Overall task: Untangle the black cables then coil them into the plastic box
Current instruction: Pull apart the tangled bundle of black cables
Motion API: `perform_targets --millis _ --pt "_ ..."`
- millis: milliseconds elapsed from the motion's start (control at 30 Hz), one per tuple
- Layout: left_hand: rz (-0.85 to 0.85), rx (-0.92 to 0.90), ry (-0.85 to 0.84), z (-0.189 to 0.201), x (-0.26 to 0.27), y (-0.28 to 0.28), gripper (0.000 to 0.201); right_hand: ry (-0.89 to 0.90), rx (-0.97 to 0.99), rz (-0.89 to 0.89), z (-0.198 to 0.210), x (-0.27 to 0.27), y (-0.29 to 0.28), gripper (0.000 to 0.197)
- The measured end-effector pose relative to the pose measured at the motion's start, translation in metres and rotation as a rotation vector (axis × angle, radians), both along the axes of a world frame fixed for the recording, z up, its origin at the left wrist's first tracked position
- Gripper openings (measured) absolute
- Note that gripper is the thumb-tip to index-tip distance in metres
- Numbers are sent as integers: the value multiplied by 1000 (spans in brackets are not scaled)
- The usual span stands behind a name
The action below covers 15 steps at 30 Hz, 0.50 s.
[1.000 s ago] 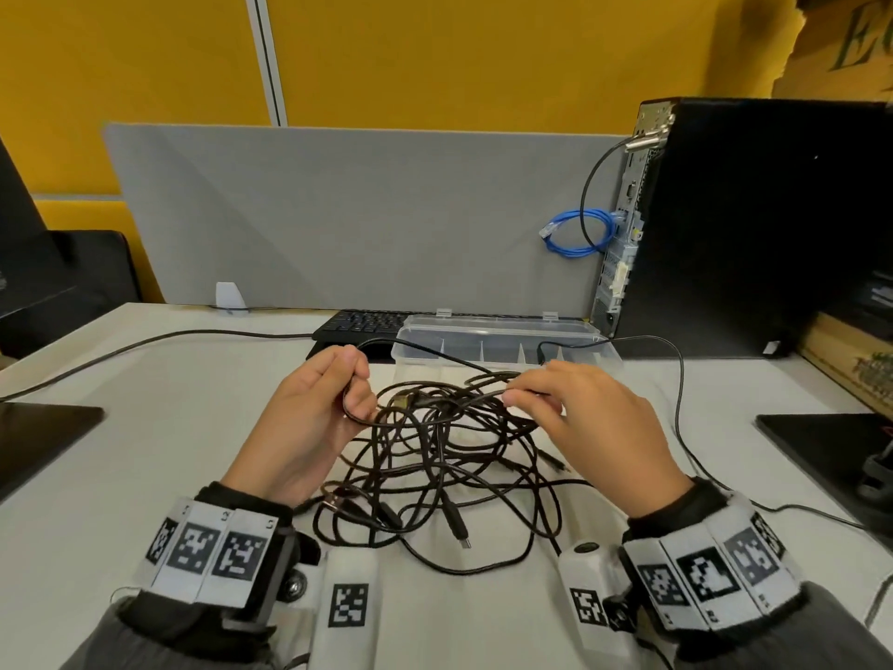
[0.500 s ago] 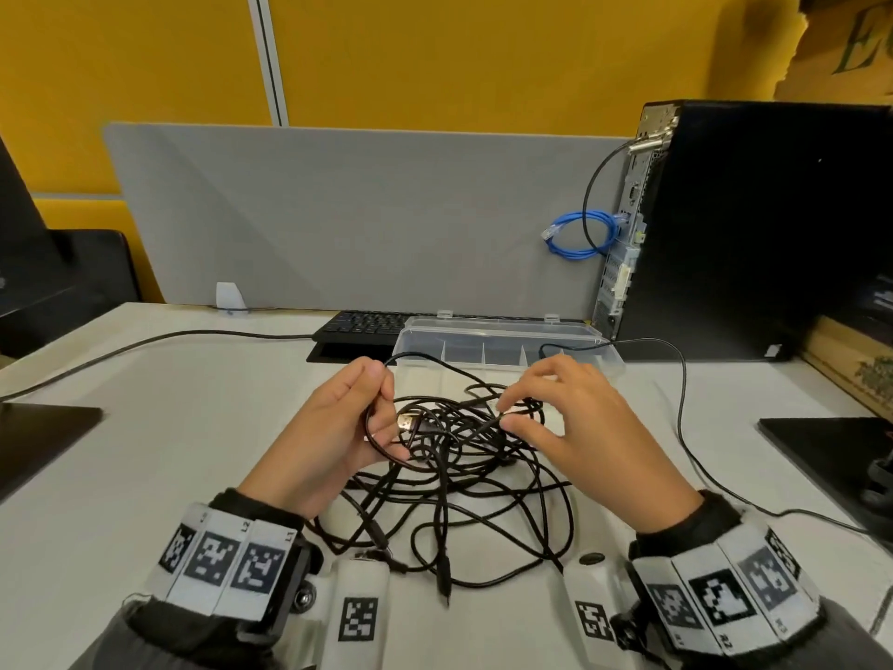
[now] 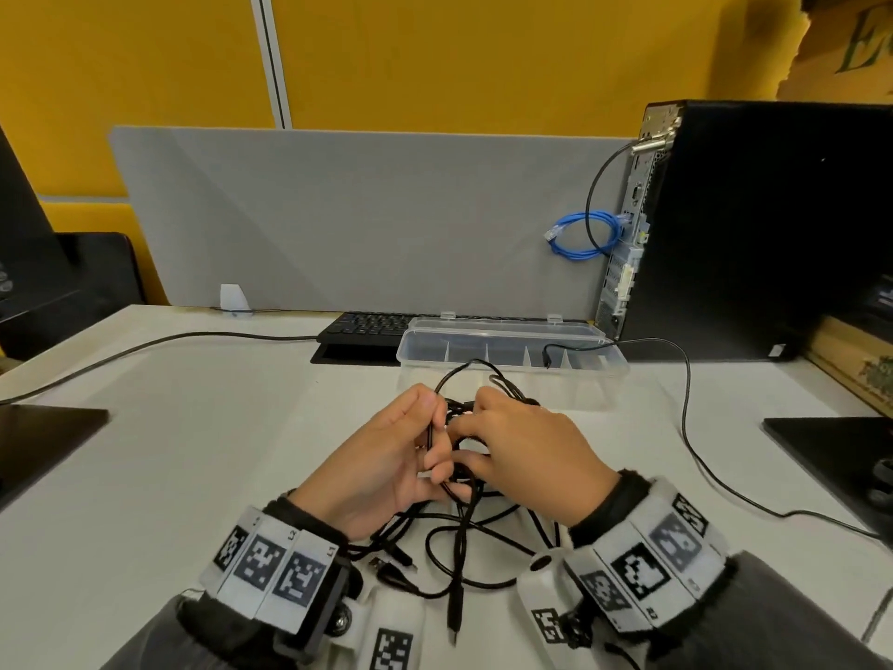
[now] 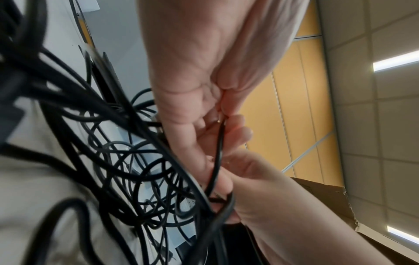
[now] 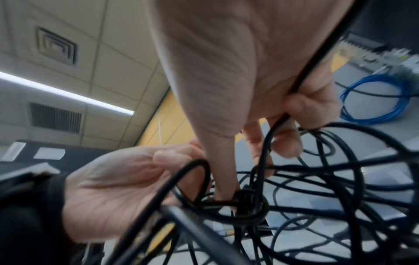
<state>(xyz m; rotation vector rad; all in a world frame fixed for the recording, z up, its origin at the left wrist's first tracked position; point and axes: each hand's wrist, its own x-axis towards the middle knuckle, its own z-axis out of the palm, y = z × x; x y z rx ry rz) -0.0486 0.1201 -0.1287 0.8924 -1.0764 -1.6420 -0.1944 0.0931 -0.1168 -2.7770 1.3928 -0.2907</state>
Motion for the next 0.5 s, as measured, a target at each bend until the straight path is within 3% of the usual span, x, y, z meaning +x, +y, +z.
perform_targets --millis 100,200,333,500 --pt "15 0 -19 -1 1 -2 28 64 -73 -22 1 7 -5 26" --pt "90 -13 -46 -1 6 -4 28 -74 -65 -25 2 2 -10 19" --pt "191 -31 -62 -2 15 -8 29 -249 49 -6 5 -15 -15 20" --pt "245 -56 -64 0 20 -9 30 -261 244 43 13 -29 -21 23"
